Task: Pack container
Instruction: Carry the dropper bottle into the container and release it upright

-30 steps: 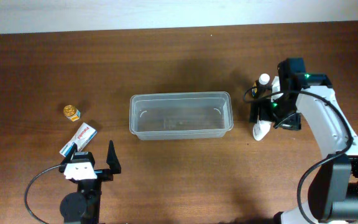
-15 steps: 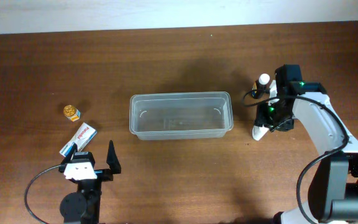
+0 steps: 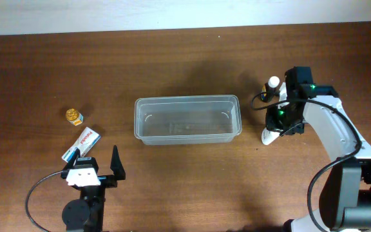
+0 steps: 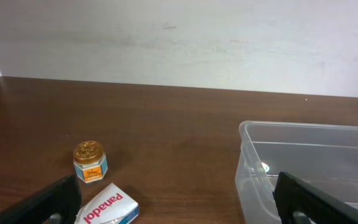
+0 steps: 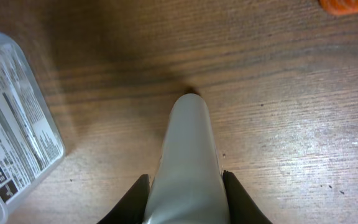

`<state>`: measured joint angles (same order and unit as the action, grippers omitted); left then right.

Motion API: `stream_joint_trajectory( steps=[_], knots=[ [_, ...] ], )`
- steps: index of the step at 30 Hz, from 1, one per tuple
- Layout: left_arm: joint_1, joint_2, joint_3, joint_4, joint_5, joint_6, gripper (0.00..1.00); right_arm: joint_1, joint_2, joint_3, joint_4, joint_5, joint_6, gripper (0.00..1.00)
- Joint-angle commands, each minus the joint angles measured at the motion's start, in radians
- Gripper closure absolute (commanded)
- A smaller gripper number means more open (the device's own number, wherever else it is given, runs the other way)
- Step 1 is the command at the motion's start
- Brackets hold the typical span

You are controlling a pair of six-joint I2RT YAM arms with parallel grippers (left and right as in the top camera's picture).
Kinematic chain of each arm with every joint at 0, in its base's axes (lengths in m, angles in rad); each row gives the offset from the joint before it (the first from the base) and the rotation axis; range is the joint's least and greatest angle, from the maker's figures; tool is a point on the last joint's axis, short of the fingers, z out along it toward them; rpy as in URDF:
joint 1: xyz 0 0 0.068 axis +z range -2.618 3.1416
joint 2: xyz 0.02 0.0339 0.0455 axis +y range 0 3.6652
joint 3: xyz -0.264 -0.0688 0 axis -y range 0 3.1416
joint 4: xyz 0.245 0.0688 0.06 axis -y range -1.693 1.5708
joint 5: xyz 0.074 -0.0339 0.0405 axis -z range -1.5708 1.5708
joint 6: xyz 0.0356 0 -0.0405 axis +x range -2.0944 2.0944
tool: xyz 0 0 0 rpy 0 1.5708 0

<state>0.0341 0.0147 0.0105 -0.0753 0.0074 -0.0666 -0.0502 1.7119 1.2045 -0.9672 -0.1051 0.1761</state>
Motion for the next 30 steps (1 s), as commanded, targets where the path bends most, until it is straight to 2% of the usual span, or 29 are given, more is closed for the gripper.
stream_joint_trajectory(
  steps=[1,9,14,20,24,30],
  knots=[
    [0.003,-0.01,-0.002,-0.008,-0.003,0.019,0.0,-0.002,-0.013,0.018,-0.041,0.011,-0.003,0.82],
    [0.003,-0.01,-0.002,-0.008,-0.003,0.019,0.0,0.003,-0.089,0.17,-0.194,0.007,-0.003,0.83],
    [0.003,-0.01,-0.002,-0.008,-0.003,0.019,0.0,0.069,-0.143,0.306,-0.273,0.008,-0.01,0.83],
    [0.003,-0.01,-0.002,-0.008,-0.004,0.019,0.0,0.257,-0.169,0.422,-0.27,0.101,0.024,0.83],
    [0.003,-0.01,-0.002,-0.008,-0.004,0.019,0.0,0.373,-0.163,0.426,-0.227,0.196,0.08,0.82],
    [0.003,-0.01,-0.002,-0.008,-0.003,0.019,0.0,0.464,-0.101,0.426,-0.166,0.216,0.129,0.83]
  ],
)
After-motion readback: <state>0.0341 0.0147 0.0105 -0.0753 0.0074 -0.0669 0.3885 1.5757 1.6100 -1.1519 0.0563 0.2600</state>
